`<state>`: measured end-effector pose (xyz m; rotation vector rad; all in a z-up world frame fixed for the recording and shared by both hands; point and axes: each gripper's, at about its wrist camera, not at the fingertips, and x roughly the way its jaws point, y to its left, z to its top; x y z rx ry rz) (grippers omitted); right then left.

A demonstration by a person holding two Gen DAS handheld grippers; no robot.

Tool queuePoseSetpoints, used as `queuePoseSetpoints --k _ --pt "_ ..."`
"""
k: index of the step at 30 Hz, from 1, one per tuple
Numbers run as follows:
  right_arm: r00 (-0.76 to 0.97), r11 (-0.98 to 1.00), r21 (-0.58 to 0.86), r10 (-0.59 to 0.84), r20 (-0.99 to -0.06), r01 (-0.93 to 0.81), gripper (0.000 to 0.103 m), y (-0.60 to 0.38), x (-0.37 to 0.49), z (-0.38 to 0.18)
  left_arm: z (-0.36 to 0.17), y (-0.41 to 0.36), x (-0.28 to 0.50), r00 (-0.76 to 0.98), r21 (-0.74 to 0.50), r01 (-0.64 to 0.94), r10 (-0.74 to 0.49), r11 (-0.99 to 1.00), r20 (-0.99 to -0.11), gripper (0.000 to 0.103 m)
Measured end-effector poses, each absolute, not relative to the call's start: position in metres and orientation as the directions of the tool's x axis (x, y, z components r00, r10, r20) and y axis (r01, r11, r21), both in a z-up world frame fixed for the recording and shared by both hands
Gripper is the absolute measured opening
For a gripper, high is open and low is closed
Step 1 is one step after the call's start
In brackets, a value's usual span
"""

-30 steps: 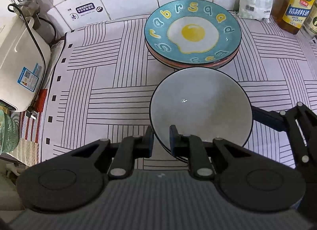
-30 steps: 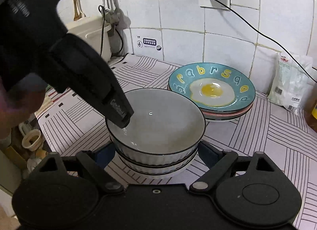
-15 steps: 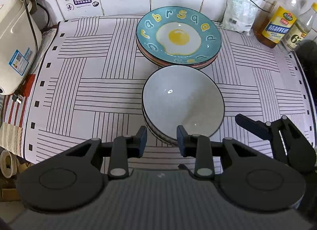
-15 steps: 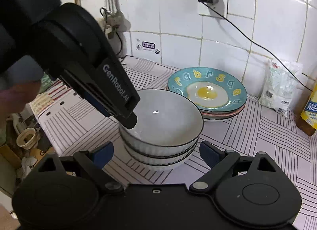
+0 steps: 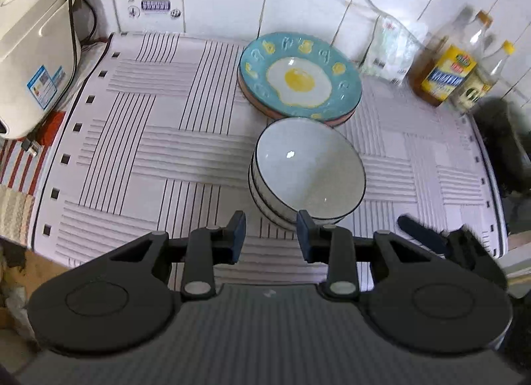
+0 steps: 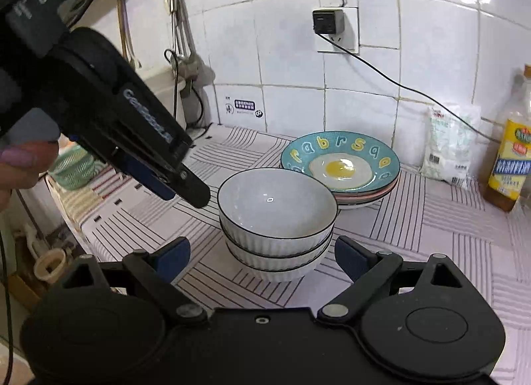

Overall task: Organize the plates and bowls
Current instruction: 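Lower the small bowl into the nested bowls and open both grippers, then close both grippers on the rim of the three-bowl stack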

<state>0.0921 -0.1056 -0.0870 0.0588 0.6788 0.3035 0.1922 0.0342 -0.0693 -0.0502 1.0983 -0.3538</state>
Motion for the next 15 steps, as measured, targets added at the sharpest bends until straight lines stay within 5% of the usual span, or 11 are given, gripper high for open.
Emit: queuePoseSetpoints --k 2,15 --pt "0.738 0.949 0.184 0.315 -0.597 -0.256 0.099 -0.107 0.089 -0.093 -0.067 0.038 0.185 0.443 -0.216 0.293 -0.333 0.931 -0.833 0.046" --pt "0.722 0.958 0.175 0.287 -0.629 -0.229 0.099 -0.093 0.089 -0.151 -0.106 0.069 0.199 0.419 -0.394 0.248 -0.465 0.885 -0.780 0.045"
